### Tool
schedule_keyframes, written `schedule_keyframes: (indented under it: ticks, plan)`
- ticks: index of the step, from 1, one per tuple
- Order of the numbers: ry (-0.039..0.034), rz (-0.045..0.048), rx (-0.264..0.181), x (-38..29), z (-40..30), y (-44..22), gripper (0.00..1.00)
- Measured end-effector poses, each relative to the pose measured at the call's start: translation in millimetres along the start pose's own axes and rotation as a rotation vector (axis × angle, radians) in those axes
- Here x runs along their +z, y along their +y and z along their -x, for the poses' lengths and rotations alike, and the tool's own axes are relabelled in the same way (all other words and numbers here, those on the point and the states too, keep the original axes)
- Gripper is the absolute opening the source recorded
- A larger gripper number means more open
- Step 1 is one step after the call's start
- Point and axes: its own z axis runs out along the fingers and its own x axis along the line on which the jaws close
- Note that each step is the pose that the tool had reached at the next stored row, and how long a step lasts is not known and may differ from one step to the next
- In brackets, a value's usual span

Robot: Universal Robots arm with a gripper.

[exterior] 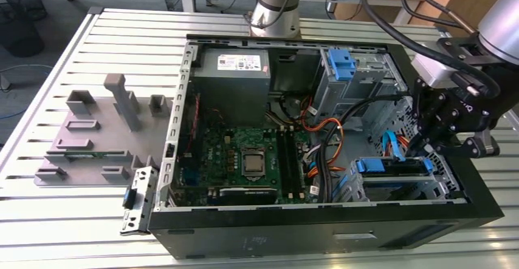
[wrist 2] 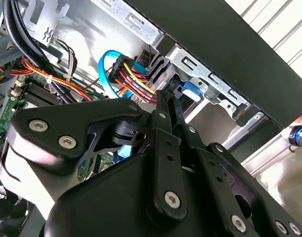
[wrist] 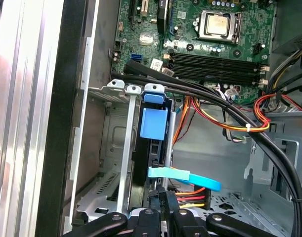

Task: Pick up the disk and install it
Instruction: 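Insert the second disk wire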

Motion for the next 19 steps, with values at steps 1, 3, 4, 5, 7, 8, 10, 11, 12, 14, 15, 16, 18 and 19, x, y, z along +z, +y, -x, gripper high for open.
schedule_keyframes:
  ticks: [1,3,4,5,7,8,10,11,12,14,15,16,18,19]
  plan:
    - [0.0001,-0.0012,0.0,0.2,-0.1,0.3,0.17]
    - [0.0002,-0.0034,0.001,0.6,-0.4,0.8,0.17]
    - [0.0002,-0.004,0.001,0.8,-0.5,0.9,0.17]
    - [0.0002,-0.0046,0.002,1.0,-0.7,1.1,0.17]
    - [0.0007,-0.0059,0.003,1.3,-0.9,1.5,0.17]
    - [0.0007,-0.0064,0.004,1.5,-0.9,1.7,0.17]
    - [0.0006,-0.0064,0.012,1.9,-1.1,1.9,0.17]
    - [0.0006,-0.0063,0.017,2.1,-1.2,2.0,0.17]
    - [0.0005,-0.006,0.024,2.2,-1.2,2.1,0.17]
    - [0.0005,-0.0057,0.034,2.3,-1.2,2.1,0.17]
    - [0.0004,-0.0057,0.035,2.3,-1.2,2.1,0.17]
    - [0.0004,-0.0057,0.035,2.3,-1.2,2.1,0.17]
    - [0.0004,-0.0057,0.035,2.3,-1.2,2.2,0.17]
    - [0.0003,-0.0064,0.035,2.4,-1.2,2.4,0.17]
